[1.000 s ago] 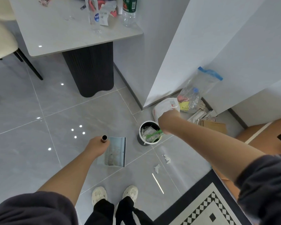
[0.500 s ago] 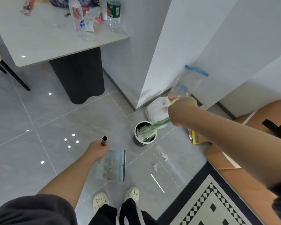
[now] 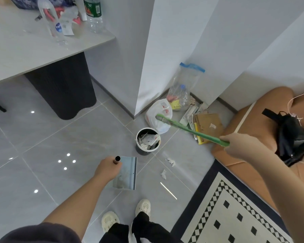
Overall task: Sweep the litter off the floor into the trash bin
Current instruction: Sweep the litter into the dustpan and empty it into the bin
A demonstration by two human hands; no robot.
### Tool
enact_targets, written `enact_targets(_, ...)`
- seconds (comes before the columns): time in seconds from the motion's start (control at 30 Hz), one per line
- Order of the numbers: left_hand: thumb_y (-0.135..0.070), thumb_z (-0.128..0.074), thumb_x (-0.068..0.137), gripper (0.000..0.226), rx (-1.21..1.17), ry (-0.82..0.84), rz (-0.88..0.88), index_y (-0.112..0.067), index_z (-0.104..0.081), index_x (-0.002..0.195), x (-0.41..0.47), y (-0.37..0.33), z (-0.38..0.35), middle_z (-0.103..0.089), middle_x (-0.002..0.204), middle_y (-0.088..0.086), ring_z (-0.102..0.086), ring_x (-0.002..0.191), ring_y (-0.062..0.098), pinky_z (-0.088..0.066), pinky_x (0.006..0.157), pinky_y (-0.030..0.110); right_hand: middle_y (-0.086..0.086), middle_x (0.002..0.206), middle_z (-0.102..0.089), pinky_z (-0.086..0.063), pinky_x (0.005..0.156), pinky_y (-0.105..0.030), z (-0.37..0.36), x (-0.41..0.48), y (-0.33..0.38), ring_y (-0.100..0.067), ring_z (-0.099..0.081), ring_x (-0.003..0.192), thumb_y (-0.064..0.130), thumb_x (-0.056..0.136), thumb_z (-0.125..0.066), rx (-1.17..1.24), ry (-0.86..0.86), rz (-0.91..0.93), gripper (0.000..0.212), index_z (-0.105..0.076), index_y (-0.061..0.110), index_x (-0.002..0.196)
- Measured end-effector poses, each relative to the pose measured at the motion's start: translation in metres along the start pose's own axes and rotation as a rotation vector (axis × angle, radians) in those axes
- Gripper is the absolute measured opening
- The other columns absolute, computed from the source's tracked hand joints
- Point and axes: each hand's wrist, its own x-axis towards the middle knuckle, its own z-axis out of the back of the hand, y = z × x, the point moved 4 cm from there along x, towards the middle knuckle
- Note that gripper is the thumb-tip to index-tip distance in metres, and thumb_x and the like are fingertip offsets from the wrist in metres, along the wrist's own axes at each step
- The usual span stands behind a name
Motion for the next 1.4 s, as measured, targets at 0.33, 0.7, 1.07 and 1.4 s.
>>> enact_targets(0.33, -0.014, -0.046, 0.087, 0.032, 0.035, 0.045, -0.021, -0.019, -0.028, 0.060, 0.007, -0.004, -0.036, -0.038, 0.059, 0.002, -0.033, 0.060, 0.022, -0.023, 0.056, 0.031, 0.002, 0.077, -0.054, -0.039, 0.052, -0.024, -0.149, 0.071, 0.009, -0.023, -0.058, 0.073, 0.015, 0.088, -0.043, 0.455, 0.147, -0.137, 0.042, -0.057, 0.022, 0.126)
enact_targets(0.7, -0.007, -0.046, 0.088, 0.029, -0.009, 0.046, 0.037, -0.018, -0.032, 0.065, 0.037, 0.015, -0.087, -0.036, 0.059, -0.001, -0.029, 0.058, 0.018, -0.021, 0.054, 0.030, -0.006, 0.093, -0.058, -0.048, 0.062, -0.028, -0.258, 0.139, 0.027, -0.017, -0.056, 0.065, 0.008, 0.092, -0.038, 0.633, 0.338, -0.283, 0.048, -0.046, 0.015, 0.140)
enact_targets(1.07, -0.014, -0.050, 0.091, 0.022, -0.038, 0.025, 0.181, -0.023, -0.043, 0.072, 0.060, 0.054, -0.090, -0.048, 0.068, 0.001, -0.041, 0.065, 0.020, -0.033, 0.063, 0.031, -0.019, 0.091, -0.064, -0.048, 0.051, -0.026, -0.303, 0.119, 0.074, -0.023, -0.058, 0.059, 0.002, 0.087, -0.036, 0.623, 0.601, -0.280, 0.039, -0.049, -0.002, 0.124)
enact_targets(1.4, -0.014, -0.049, 0.090, 0.014, -0.177, -0.026, 0.278, -0.016, -0.055, 0.078, 0.051, 0.085, -0.079, -0.051, 0.072, 0.008, -0.044, 0.064, 0.021, -0.034, 0.061, 0.032, -0.001, 0.054, -0.029, -0.019, 0.035, -0.019, -0.259, 0.109, 0.159, -0.010, -0.023, 0.038, -0.004, 0.090, -0.037, 0.749, 1.001, -0.188, 0.022, -0.040, 0.012, 0.075)
